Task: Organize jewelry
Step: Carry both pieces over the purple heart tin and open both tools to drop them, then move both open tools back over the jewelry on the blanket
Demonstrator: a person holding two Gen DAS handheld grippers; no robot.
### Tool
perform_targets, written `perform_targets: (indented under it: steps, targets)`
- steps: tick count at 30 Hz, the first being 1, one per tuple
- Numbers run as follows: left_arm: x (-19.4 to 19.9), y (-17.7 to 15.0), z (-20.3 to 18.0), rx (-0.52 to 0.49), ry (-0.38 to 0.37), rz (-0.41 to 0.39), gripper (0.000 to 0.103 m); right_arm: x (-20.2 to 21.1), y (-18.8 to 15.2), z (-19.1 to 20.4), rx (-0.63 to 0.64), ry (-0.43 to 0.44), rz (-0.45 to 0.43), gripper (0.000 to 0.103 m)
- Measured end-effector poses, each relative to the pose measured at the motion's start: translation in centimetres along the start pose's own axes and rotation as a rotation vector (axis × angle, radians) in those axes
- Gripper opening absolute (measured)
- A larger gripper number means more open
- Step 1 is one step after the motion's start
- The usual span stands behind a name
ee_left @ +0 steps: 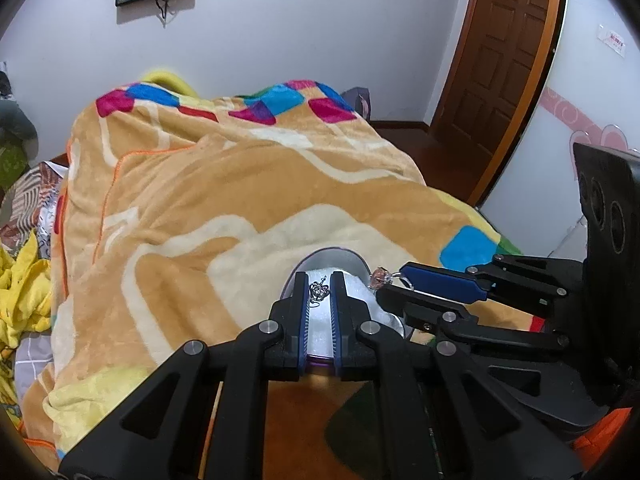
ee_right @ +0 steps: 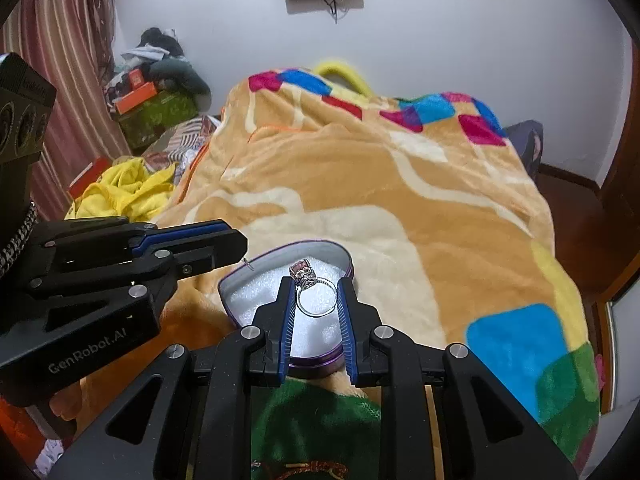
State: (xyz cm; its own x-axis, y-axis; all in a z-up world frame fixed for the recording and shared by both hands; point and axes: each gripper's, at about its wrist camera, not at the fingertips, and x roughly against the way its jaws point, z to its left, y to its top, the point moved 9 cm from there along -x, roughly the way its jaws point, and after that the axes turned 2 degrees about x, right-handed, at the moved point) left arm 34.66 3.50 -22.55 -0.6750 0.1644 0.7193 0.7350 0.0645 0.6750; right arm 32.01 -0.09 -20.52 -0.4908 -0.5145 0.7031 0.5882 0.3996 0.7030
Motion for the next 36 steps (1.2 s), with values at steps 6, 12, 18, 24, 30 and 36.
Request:
perform_targets:
  steps: [6,12,18,24,30,36]
  targets:
    - [-0.8,-0.6,0.4,0.007,-0.009,0.028,0.009,-1.1,-0.6,0.0,0.008,0.016,0.044,0.019]
    - [-1.1,-1.0,0.8,0.014,-0.015,0.042,0.009,-1.7,-1.0,0.1,0.019,0.024,0.074,0.019]
    - [-0.6,-1.0,0.9,0.011,-0.016,0.043,0.009,-1.9,-1.4,0.5,0.035,0.039,0.106,0.019]
    - [0.8,-0.7,1.1,0.011,0.006,0.018,0.009,-1.1,-1.0,0.4,0.038,0.020,0.092,0.019]
    - [2.8,-0.7,1.2,0.016,0.031,-0.009,0.011,0.9,-0.3,0.5,0.050,-0.021,0.052,0.020]
    - [5.4,-1.1,0.7,0.012,0.049,-0.040,0.025,3.8,0.1,0.8,0.051,-0.050,0.002,0.025]
